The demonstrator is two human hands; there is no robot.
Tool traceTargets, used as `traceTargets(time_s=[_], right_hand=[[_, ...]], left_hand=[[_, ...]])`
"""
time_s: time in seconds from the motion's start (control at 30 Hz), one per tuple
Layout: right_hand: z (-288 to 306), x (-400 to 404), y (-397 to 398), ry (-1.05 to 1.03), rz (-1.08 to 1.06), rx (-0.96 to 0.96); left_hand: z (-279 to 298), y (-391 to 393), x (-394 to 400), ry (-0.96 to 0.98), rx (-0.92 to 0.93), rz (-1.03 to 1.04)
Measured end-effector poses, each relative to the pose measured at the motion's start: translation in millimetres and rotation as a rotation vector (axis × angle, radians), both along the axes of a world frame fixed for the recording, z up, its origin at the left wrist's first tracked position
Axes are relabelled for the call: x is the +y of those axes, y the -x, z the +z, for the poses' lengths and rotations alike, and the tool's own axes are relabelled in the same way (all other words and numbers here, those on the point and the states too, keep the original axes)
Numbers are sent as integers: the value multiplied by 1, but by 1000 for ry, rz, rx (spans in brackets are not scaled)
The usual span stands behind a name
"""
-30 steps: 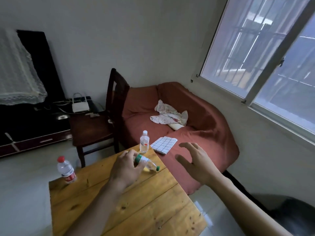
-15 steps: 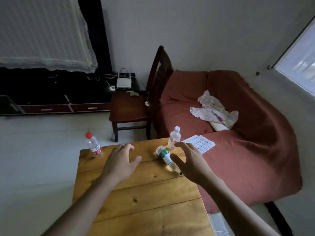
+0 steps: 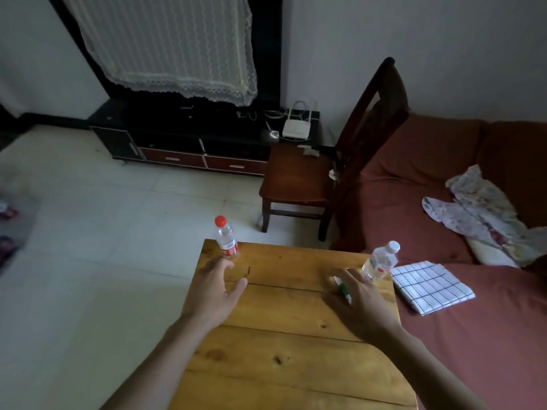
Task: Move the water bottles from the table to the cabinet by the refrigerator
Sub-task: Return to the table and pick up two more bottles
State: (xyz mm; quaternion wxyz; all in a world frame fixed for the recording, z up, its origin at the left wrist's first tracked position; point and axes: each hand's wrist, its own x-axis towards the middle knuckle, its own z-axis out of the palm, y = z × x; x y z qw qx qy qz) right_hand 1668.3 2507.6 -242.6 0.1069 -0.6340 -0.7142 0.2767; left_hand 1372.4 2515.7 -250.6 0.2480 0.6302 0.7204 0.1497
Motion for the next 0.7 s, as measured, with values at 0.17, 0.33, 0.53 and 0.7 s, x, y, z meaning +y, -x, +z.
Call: traceTargets(time_s=[0.17, 0.33, 0.53, 0.7], right_hand=[[-24, 39, 17, 22, 26, -30], [-59, 77, 33, 49, 14, -54], [-100, 103, 49, 99, 38, -47], [-125, 107, 51, 99, 0, -12]], left_hand=[[-37, 22, 29, 18, 7, 55], [-80, 37, 76, 29, -75, 133], [-131, 46, 132, 70, -189, 349], [-177, 47, 163, 10, -210, 456]])
